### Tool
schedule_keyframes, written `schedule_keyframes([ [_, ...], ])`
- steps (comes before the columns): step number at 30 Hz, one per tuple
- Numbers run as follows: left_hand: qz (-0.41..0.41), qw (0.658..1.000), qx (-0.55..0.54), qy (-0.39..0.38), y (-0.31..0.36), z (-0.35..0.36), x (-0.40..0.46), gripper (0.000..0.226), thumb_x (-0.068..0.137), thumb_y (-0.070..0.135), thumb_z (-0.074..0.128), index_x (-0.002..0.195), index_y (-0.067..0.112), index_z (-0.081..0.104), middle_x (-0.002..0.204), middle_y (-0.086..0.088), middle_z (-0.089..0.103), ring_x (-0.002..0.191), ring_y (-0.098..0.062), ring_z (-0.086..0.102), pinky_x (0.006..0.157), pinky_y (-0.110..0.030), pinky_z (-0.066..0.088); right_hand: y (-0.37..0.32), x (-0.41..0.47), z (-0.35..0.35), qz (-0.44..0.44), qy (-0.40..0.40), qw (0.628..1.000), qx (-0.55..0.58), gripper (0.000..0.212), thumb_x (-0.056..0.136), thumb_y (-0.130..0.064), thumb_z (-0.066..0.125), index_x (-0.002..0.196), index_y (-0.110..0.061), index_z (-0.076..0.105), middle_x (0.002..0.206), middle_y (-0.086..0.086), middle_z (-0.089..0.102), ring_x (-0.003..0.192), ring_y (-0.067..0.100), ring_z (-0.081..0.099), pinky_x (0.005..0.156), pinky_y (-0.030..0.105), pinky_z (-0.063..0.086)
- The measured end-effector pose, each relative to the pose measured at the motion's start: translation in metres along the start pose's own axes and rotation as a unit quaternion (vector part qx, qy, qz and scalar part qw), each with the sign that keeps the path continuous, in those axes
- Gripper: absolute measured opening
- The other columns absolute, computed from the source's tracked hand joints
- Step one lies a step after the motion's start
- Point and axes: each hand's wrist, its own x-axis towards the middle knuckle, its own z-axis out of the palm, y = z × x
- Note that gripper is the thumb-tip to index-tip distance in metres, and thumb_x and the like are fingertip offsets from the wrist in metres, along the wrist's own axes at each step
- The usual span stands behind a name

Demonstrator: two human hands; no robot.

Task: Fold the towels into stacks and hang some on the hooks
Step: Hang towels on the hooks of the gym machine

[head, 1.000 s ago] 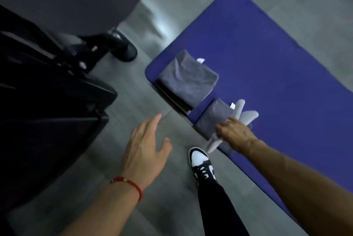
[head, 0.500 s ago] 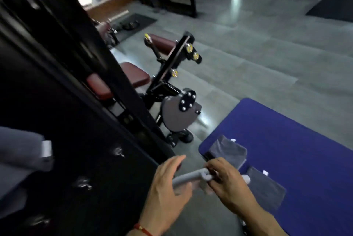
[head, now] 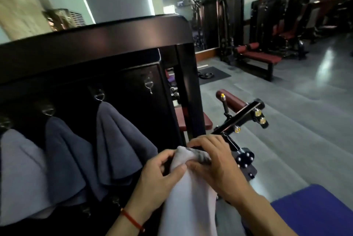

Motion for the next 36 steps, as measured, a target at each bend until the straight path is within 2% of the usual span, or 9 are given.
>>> schedule_keyframes([
  [4, 0.016, 0.988, -0.150, -0.038, 0.018, -0.010, 0.014, 0.039, 0.093, 0.026, 0.062, 0.121, -0.001, 0.060, 0.149, 0.006, 0.054, 0.140, -0.016, 0.048, 0.114, -0.040, 0.040, 0.004, 0.033, -0.009, -0.040, -0.051, 0.990, 0.122, 0.026, 0.096, -0.032, 0.071, 0.119, -0.035, 0.060, 0.117, -0.020, 0.063, 0.113, 0.012, 0.059, 0.091, 0.036, 0.048],
  [7, 0.037, 0.982, -0.185, 0.000, 0.028, -0.010, 0.023, 0.035, 0.096, 0.014, 0.050, 0.115, -0.015, 0.050, 0.150, -0.001, 0.053, 0.139, -0.021, 0.050, 0.115, -0.038, 0.041, 0.010, 0.063, -0.020, -0.042, -0.110, 0.971, 0.210, 0.026, 0.094, -0.018, 0.074, 0.116, -0.031, 0.068, 0.113, -0.012, 0.070, 0.107, 0.013, 0.067, 0.087, 0.031, 0.054],
  [11, 0.051, 0.982, -0.157, 0.095, 0.030, -0.014, 0.044, 0.028, 0.097, 0.010, 0.057, 0.118, -0.006, 0.046, 0.139, -0.009, 0.062, 0.132, -0.030, 0.057, 0.112, -0.047, 0.045, 0.016, 0.101, -0.017, -0.083, -0.115, 0.971, 0.193, 0.018, 0.091, -0.016, 0.075, 0.105, -0.027, 0.073, 0.105, -0.012, 0.069, 0.101, 0.012, 0.067, 0.083, 0.022, 0.052],
  [15, 0.047, 0.990, -0.061, 0.121, 0.032, -0.029, 0.062, 0.041, 0.097, 0.014, 0.065, 0.136, 0.024, 0.057, 0.127, 0.001, 0.070, 0.122, -0.018, 0.064, 0.102, -0.031, 0.051, 0.017, 0.123, -0.006, -0.065, -0.121, 0.969, 0.205, 0.021, 0.090, -0.009, 0.075, 0.100, -0.027, 0.071, 0.100, -0.013, 0.070, 0.098, 0.009, 0.069, 0.080, 0.023, 0.055],
  [18, 0.077, 0.977, 0.110, 0.168, 0.021, -0.047, 0.076, 0.016, 0.090, 0.037, 0.068, 0.106, 0.037, 0.070, 0.105, 0.008, 0.068, 0.107, -0.016, 0.063, 0.090, -0.026, 0.050, 0.016, 0.136, -0.002, -0.040, -0.160, 0.964, 0.207, 0.018, 0.094, -0.010, 0.072, 0.098, -0.026, 0.067, 0.093, -0.012, 0.071, 0.091, 0.012, 0.070, 0.076, 0.034, 0.058],
  [21, 0.078, 0.971, 0.149, 0.173, 0.016, -0.073, 0.088, 0.019, 0.084, 0.051, 0.063, 0.094, 0.035, 0.068, 0.101, 0.010, 0.063, 0.104, -0.009, 0.061, 0.089, -0.018, 0.043, 0.014, 0.154, -0.007, -0.032, -0.204, 0.958, 0.199, 0.011, 0.098, -0.014, 0.065, 0.100, -0.025, 0.064, 0.092, -0.011, 0.067, 0.087, 0.013, 0.066, 0.076, 0.036, 0.056],
  [25, 0.057, 0.989, 0.091, 0.106, 0.022, -0.103, 0.114, 0.012, 0.093, 0.035, 0.059, 0.098, 0.029, 0.068, 0.094, 0.008, 0.071, 0.094, -0.009, 0.067, 0.087, -0.035, 0.053, 0.004, 0.185, -0.008, -0.016, -0.172, 0.968, 0.181, 0.017, 0.101, -0.009, 0.055, 0.102, -0.023, 0.065, 0.092, -0.010, 0.069, 0.091, 0.010, 0.065, 0.079, 0.027, 0.053],
  [29, 0.097, 0.964, 0.138, 0.206, 0.023, -0.106, 0.144, 0.012, 0.094, 0.019, 0.063, 0.105, 0.022, 0.068, 0.098, 0.012, 0.070, 0.097, -0.007, 0.065, 0.091, -0.030, 0.051, 0.004, 0.209, 0.009, -0.044, -0.079, 0.992, 0.089, 0.017, 0.097, -0.011, 0.055, 0.107, -0.024, 0.056, 0.079, -0.009, 0.062, 0.069, 0.009, 0.059, 0.061, 0.018, 0.043],
  [36, 0.184, 0.873, 0.223, 0.393, -0.011, -0.066, 0.160, 0.013, 0.088, 0.012, 0.076, 0.089, 0.015, 0.063, 0.095, 0.004, 0.056, 0.082, -0.010, 0.056, 0.074, -0.023, 0.045, 0.032, 0.195, 0.044, -0.050, 0.009, 0.995, -0.086, 0.029, 0.092, -0.032, 0.044, 0.114, -0.023, 0.061, 0.114, -0.004, 0.047, 0.083, 0.024, 0.061, 0.063, 0.046, 0.055],
])
